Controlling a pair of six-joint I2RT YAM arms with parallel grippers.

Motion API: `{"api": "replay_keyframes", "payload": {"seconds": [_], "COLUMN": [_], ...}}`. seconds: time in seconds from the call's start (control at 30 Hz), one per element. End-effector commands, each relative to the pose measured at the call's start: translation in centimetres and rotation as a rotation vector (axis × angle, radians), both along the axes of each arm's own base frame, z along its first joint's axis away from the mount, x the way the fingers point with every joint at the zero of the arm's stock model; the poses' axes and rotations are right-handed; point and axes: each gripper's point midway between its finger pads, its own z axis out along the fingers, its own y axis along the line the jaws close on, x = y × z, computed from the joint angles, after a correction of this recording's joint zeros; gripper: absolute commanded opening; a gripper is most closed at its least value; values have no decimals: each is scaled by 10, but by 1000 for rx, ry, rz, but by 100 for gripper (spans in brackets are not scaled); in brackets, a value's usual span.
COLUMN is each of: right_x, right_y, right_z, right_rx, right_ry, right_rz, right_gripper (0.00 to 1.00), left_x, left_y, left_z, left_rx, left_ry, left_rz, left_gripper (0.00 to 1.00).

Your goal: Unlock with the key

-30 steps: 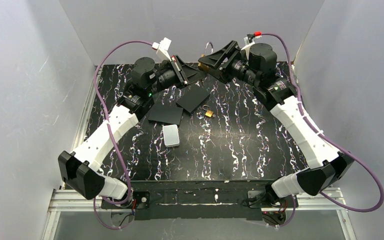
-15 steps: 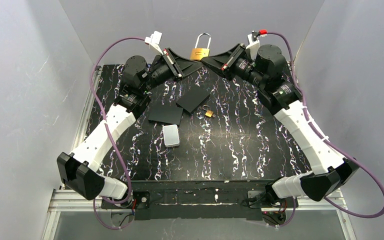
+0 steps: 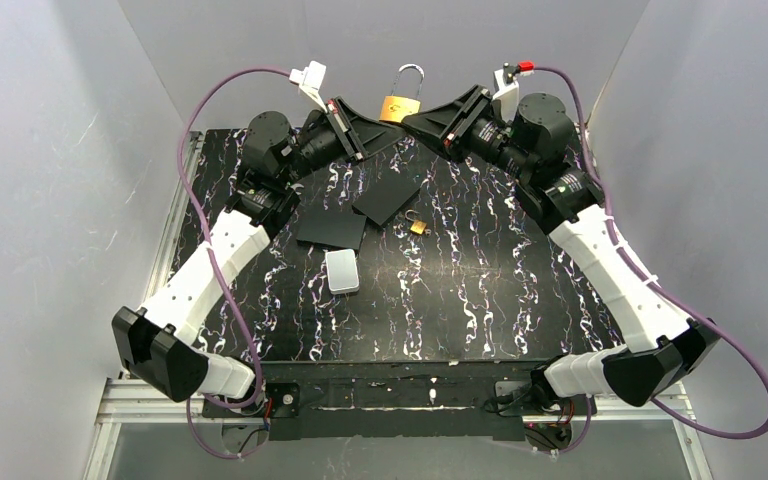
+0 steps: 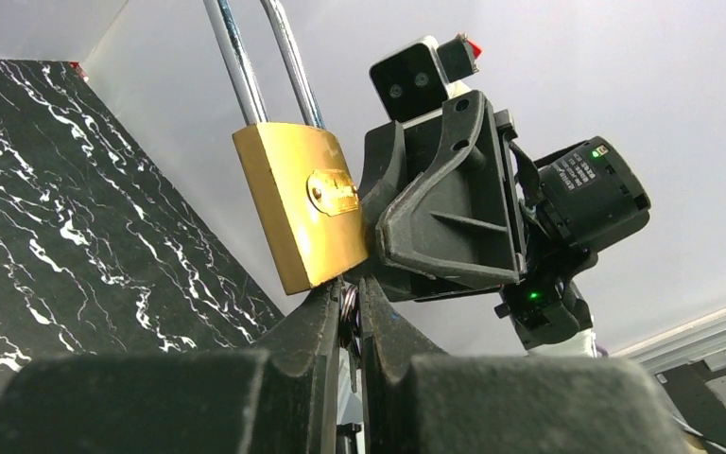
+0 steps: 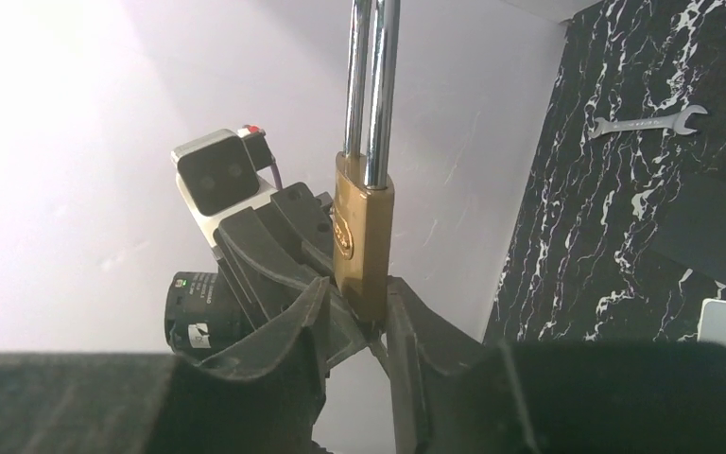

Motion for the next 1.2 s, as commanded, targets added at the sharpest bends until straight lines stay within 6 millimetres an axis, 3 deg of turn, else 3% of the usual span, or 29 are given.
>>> {"api": "replay_keyframes", "payload": {"seconds": [0.0, 0.47, 0.6, 0.73, 0.8, 0.97, 1.17], "right_x": [-22, -8, -4, -3, -3, -6, -9], "right_y": [1, 12, 14, 15, 13, 8, -1], "right_z": [39, 39, 37, 33, 30, 15, -7], "right_rx": [84, 119, 115, 99, 75, -18, -161], "right_ry": [-122, -126, -123, -115, -109, -82, -45], "right_rz": [59, 70, 70, 70, 60, 45, 10], "right_gripper": [38, 47, 40, 11, 2, 1, 1], "left_x": [-34, -50, -55, -56, -55, -39, -13], "left_y": [9, 8, 7, 8, 8, 7, 13], "left_z": [41, 50, 51, 49, 44, 24, -14], "left_rx": [-25, -52, -59, -55, -45, 13, 174], "left_ry": [-206, -234, -235, -239, -245, -203, -133], "left_rz": [-48, -120, -151, -146, -137, -83, 34], "left_gripper": [0, 0, 0, 0, 0, 0, 0]}}
